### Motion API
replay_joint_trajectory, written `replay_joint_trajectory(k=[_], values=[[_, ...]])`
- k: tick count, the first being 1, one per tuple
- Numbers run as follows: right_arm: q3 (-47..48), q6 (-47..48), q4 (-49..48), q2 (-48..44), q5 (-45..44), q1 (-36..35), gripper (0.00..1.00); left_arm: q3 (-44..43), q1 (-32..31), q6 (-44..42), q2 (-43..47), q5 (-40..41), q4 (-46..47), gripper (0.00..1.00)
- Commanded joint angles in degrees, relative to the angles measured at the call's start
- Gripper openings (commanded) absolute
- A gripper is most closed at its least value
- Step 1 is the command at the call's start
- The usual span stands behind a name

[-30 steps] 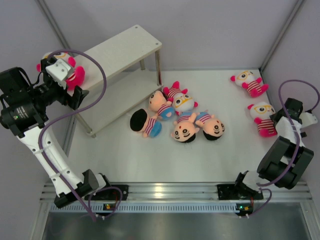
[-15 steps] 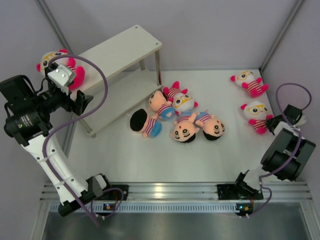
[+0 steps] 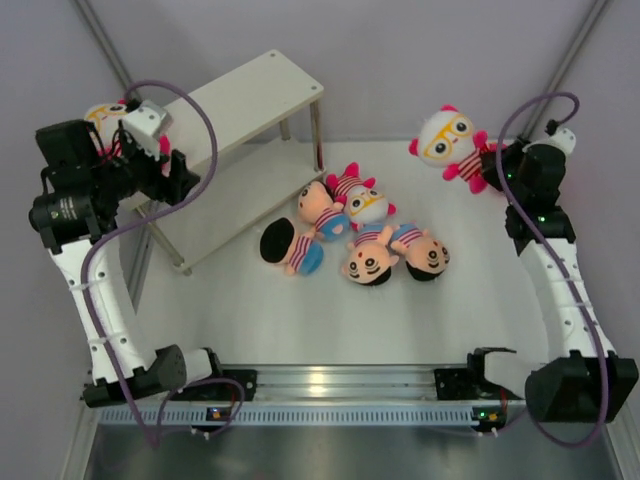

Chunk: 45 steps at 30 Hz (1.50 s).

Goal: Place and organize the stuffed toys onto the shelf

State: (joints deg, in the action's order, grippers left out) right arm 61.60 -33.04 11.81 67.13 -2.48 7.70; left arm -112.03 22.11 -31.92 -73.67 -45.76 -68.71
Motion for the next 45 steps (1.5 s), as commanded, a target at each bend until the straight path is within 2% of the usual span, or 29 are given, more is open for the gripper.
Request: replay_joint_trajectory(k=[1, 2, 4, 5, 7, 8, 10, 14, 19, 25, 29, 33, 36, 39, 40, 42, 43, 45], values=[[5.72, -4.81, -1.87, -3.67, -5.42, -13.47, 0.00, 0.13, -11.87, 5.20, 0.28, 13.92, 7.70, 0.77], [5.98, -6.85, -5.45, -3.59, -5.60, -16.20, 0.00, 1.45, -19.74, 4.77, 0.37, 15.25, 7.89, 0.77], [5.37, -14.46, -9.51, -2.54, -5.52, -23.24, 0.00, 2.77, -27.43, 3.01, 0.28, 18.41, 7.98, 0.81], [5.11, -16.86, -14.05, -1.92, -5.43, -25.44, 0.00, 3.39, -35.13, 2.48, 0.11, 20.42, 7.97, 0.87], [4.93, -23.70, -17.51, 0.53, -5.26, -31.68, 0.00, 3.57, -43.34, 0.03, -0.42, 26.38, 7.89, 0.91], [5.02, -25.57, -20.40, 1.33, -5.17, -33.53, 0.00, 3.57, -50.08, -0.59, -0.77, 27.81, 7.80, 0.91], [5.19, -30.04, -22.97, 3.43, -5.25, -38.71, 0.00, 3.57, -54.26, -1.65, -2.87, 31.32, 7.80, 0.92], [6.50, -32.09, -25.79, 6.07, -4.46, -43.03, 0.00, 4.89, -61.72, -7.26, -5.16, 39.92, 7.80, 0.98], [1.52, -35.33, -27.09, 4.24, -4.99, -44.18, 0.00, -0.29, -62.45, -6.49, -7.62, 42.33, 10.69, 0.98], [0.09, -40.71, -30.09, 3.97, -2.88, -45.67, 0.00, 0.14, -64.73, -5.70, -11.40, 44.25, 12.28, 0.96], [0.10, -40.44, -29.65, 3.71, -2.71, -46.81, 0.00, -3.81, -65.09, -3.58, -13.17, 48.13, 15.79, 0.90], [0.01, -40.61, -29.65, 3.71, -3.06, -46.90, 0.00, -4.08, -65.09, -2.97, -13.43, 44.19, 15.71, 0.86], [0.62, -40.71, -30.18, 4.67, -2.09, -47.34, 0.00, -4.34, -65.09, -2.53, -14.57, 45.14, 16.41, 0.80], [1.41, -40.70, -30.27, 5.29, -0.69, -48.04, 0.00, -4.69, -65.09, -3.67, -15.45, 48.56, 17.99, 0.63], [1.41, -40.70, -30.27, 5.20, -0.25, -48.13, 0.00, -5.13, -65.09, -3.85, -15.89, 48.83, 18.08, 0.54], [1.33, -40.62, -30.27, 5.11, -0.07, -48.31, 0.00, -5.30, -65.09, -4.20, -16.07, 48.57, 18.26, 0.45], [1.33, -40.62, -30.27, 5.03, -0.07, -48.40, 0.00, -5.57, -65.09, -4.11, -16.24, 48.22, 18.35, 0.35], [1.33, -40.44, -30.27, 4.68, -0.16, -48.40, 0.00, -5.83, -65.09, -3.94, -16.68, 47.26, 18.35, 0.24]])
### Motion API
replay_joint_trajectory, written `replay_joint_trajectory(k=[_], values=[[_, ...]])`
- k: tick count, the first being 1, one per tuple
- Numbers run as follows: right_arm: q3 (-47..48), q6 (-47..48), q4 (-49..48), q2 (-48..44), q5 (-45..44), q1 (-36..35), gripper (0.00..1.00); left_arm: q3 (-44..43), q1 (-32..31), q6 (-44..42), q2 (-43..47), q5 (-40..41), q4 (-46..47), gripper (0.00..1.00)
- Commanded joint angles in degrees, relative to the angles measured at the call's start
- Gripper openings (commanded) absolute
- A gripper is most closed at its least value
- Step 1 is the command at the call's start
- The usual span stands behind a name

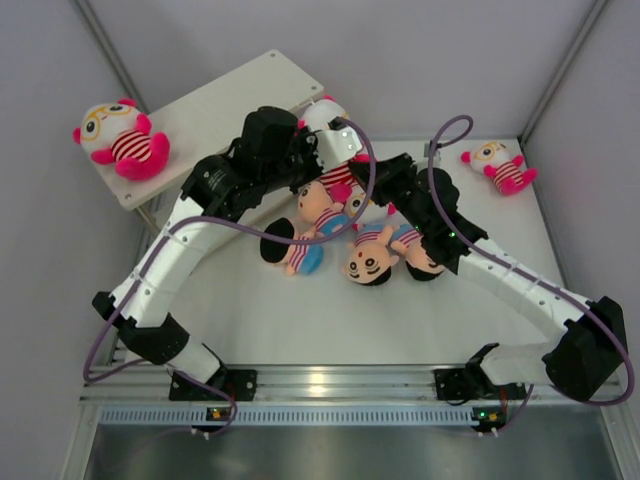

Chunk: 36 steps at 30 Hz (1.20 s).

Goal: Place and organize the stuffed toys onto the shelf

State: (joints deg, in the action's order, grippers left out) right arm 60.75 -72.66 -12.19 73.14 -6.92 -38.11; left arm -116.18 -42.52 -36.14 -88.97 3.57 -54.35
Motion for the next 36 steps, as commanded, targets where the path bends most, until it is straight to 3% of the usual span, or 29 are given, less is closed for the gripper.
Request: replay_joint_trajectory(k=[1, 2, 7, 8, 10, 11, 15, 21, 22, 28, 36], values=[[2.18, -0.64, -6.27, -1.25, 4.19, -2.59, 0.00, -1.85, -0.46, 0.46, -1.56, -2.34, 3.99, 0.17], [2.35, -0.55, -6.27, -1.34, 4.37, -2.59, 0.00, -1.94, -0.46, 0.54, -1.65, -2.60, 3.99, 0.00], [2.97, 1.99, -6.45, -1.34, 3.84, -2.59, 0.02, -3.26, -0.37, 2.12, -2.17, 0.53, 6.00, 0.00], [3.84, 3.04, -6.36, -1.34, 3.84, -2.59, 0.11, -3.61, -0.28, 3.00, -2.26, 2.04, 7.66, 0.00], [5.33, 7.35, -5.14, -1.07, 3.23, -2.67, 0.21, -5.80, 0.85, 3.53, -2.61, 3.36, 8.64, 0.00], [6.82, 8.58, -4.26, -1.07, 2.79, -2.67, 0.33, -6.59, 1.38, 4.23, -2.70, 3.63, 9.17, 0.00], [9.12, 15.69, -2.32, -1.34, -0.54, -2.59, 0.53, -11.43, 7.00, 7.04, -3.49, 1.10, 11.98, 0.00], [10.18, 20.01, -1.18, -2.39, -3.01, -2.50, 0.56, -13.99, 20.18, 8.98, -3.76, -2.43, 16.46, 0.00], [10.09, 20.36, -0.91, -2.83, -3.54, -2.50, 0.56, -13.90, 24.64, 9.77, -3.76, -3.30, 17.25, 0.00], [8.16, 21.69, -0.29, -4.76, -5.74, -2.50, 0.55, -7.84, 40.30, 15.40, -2.61, -10.51, 22.53, 0.00], [7.19, 22.83, 0.49, -5.73, -6.09, -2.41, 0.55, 0.68, 49.11, 17.68, 0.72, -18.59, 22.44, 0.00]])
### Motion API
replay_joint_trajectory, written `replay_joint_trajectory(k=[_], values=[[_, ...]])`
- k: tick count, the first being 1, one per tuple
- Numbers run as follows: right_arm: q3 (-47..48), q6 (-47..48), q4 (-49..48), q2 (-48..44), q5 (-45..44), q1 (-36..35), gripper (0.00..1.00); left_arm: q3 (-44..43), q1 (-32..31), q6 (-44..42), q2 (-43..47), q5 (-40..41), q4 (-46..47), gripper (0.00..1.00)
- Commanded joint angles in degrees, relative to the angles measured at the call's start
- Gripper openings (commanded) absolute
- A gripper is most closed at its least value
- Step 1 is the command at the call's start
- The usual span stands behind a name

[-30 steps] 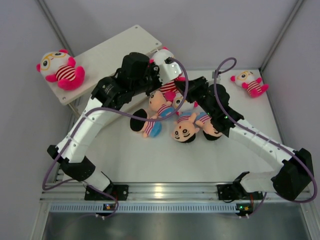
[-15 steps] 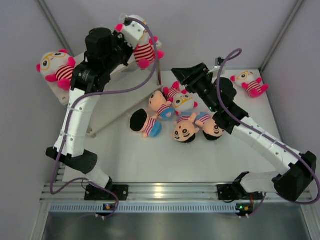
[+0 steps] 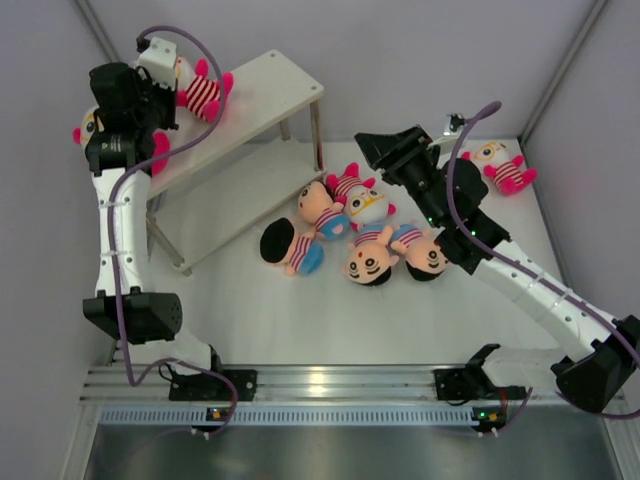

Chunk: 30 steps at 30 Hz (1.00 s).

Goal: Place and organize the stuffed toys onto the shelf

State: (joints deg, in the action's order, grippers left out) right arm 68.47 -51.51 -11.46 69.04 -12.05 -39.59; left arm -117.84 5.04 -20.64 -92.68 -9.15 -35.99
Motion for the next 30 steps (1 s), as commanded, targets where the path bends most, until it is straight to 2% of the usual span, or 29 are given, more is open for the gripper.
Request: replay_joint_trajectory(k=[1, 3, 9, 12, 30], values=[[-0.35, 1.67, -0.23, -1.62, -0.95, -1.01, 0.55, 3.05, 2.08, 2.36, 5.05, -6.75, 4.08, 0.00], [-0.26, 1.93, -0.05, -1.45, -0.95, -1.01, 0.55, 3.93, 2.69, 2.71, 6.54, -9.39, 4.00, 0.00], [-0.26, 2.11, 0.13, -1.62, -0.34, -1.01, 0.55, 4.11, 9.98, 5.53, 7.96, -21.41, 3.65, 0.00], [-0.26, 2.11, -0.05, -1.54, -0.16, -1.01, 0.55, 4.02, 11.13, 5.26, 7.78, -24.15, 2.42, 0.00], [-0.09, 2.38, 0.04, -1.01, 0.89, -1.01, 0.57, 3.23, 11.22, 5.35, 4.36, -24.69, 2.15, 0.00]])
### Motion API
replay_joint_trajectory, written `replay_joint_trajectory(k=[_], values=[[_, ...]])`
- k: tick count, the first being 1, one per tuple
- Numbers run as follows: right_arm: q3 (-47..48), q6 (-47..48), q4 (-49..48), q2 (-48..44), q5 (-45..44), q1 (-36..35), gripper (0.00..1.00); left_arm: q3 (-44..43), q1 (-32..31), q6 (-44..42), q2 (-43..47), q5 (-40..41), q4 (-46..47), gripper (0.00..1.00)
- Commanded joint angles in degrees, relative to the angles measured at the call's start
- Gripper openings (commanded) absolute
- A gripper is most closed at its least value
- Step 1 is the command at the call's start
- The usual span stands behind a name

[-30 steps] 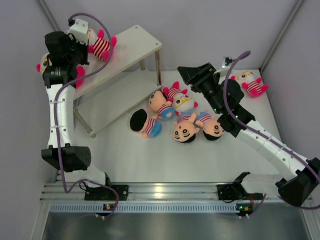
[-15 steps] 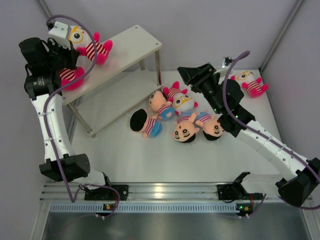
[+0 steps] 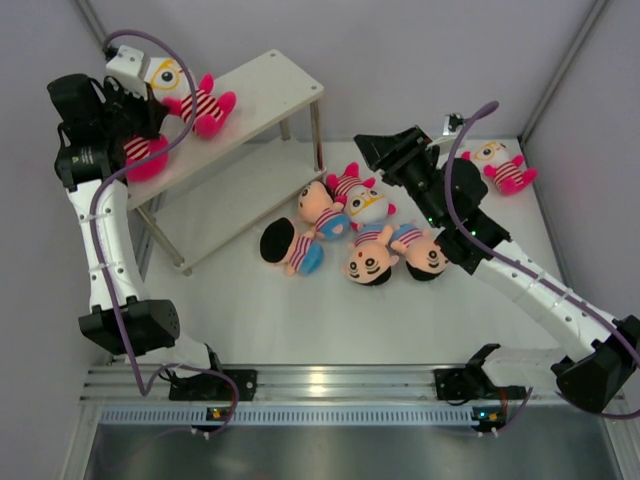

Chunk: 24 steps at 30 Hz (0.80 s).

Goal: Place and organize the stuffed toys onto the shelf

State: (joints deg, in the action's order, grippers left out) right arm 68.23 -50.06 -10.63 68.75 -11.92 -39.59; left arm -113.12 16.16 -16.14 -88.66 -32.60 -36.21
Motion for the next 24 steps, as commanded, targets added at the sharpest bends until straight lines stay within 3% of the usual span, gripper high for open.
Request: replay_joint_trajectory(k=[1, 2, 6, 7, 16, 19, 24], values=[[0.15, 0.93, -0.79, -0.81, 0.76, -1.01, 0.57, -1.49, 0.10, 0.76, 0.16, -0.80, 2.54, 0.06], [0.15, 1.02, -0.88, -0.81, 0.85, -1.01, 0.57, -1.58, 0.01, 0.67, 0.07, -0.36, 2.37, 0.25], [0.15, 1.72, -0.71, -0.81, 0.33, -1.01, 0.59, -3.06, 0.01, 0.67, -0.28, 1.40, 2.46, 0.61], [0.24, 1.98, -0.36, -0.81, 0.23, -1.01, 0.59, -3.42, 0.01, 0.67, -0.37, 1.83, 2.46, 0.65], [3.49, 6.64, 4.74, 1.12, 0.67, -0.49, 0.62, -7.55, -1.21, 1.38, 0.42, -6.07, 2.46, 0.68], [3.58, 6.82, 5.53, 1.74, 1.64, 0.30, 0.62, -5.10, -5.85, -2.82, 1.21, -2.31, 2.46, 0.70], [3.84, 7.08, 6.59, 2.62, 2.87, 0.83, 0.62, -0.44, -15.36, -9.52, 0.86, 10.95, 1.58, 0.70]])
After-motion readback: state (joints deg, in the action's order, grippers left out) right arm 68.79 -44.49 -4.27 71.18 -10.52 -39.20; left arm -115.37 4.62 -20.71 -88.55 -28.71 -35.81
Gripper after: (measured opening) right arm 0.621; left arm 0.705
